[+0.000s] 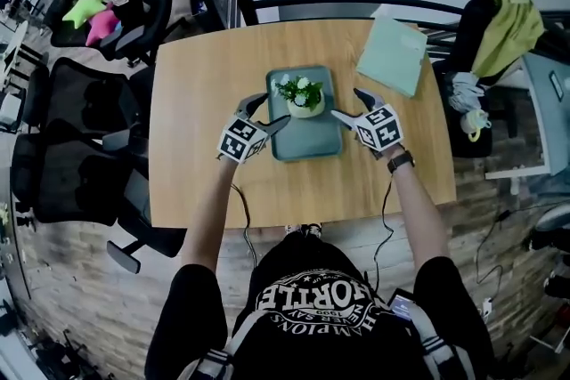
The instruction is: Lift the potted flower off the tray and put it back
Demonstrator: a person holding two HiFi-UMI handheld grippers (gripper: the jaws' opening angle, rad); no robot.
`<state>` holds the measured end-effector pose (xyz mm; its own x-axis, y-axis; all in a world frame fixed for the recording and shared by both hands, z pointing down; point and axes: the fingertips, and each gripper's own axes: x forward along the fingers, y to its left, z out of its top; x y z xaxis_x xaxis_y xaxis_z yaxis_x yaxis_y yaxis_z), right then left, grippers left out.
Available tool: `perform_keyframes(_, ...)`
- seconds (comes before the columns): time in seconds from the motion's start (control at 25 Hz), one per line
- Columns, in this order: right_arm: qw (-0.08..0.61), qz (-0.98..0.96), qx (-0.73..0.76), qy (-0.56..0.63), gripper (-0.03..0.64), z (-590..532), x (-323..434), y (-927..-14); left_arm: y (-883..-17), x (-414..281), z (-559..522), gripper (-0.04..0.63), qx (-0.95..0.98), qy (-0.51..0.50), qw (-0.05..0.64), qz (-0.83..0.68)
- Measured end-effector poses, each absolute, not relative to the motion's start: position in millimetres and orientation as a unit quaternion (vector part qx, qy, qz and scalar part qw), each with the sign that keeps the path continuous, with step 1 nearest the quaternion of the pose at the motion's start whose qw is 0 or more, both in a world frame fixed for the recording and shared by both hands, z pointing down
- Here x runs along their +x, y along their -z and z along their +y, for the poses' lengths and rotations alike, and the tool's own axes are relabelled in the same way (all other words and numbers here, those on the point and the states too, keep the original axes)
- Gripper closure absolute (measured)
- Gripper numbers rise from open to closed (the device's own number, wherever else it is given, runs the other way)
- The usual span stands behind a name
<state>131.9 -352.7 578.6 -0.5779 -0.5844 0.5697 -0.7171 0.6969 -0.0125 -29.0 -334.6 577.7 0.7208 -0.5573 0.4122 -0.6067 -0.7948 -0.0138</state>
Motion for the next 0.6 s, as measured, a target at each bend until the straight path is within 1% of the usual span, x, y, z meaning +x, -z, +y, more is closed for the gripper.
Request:
perform_keyframes(0.24,0.229,-0.875,0.400,-0.150,0.245,-331.5,133.7,-547.1,-548.4,-25.1,-313.8,0.255,0.920,-0.184,0.068,-0.340)
perform_keyframes(0.6,0.198,-0.866,0.434,-0.148,0.327,-303.0,124.9,-516.0,-507.3,-28.4,-288.3,0.282,0.908,-0.162,0.066,-0.380)
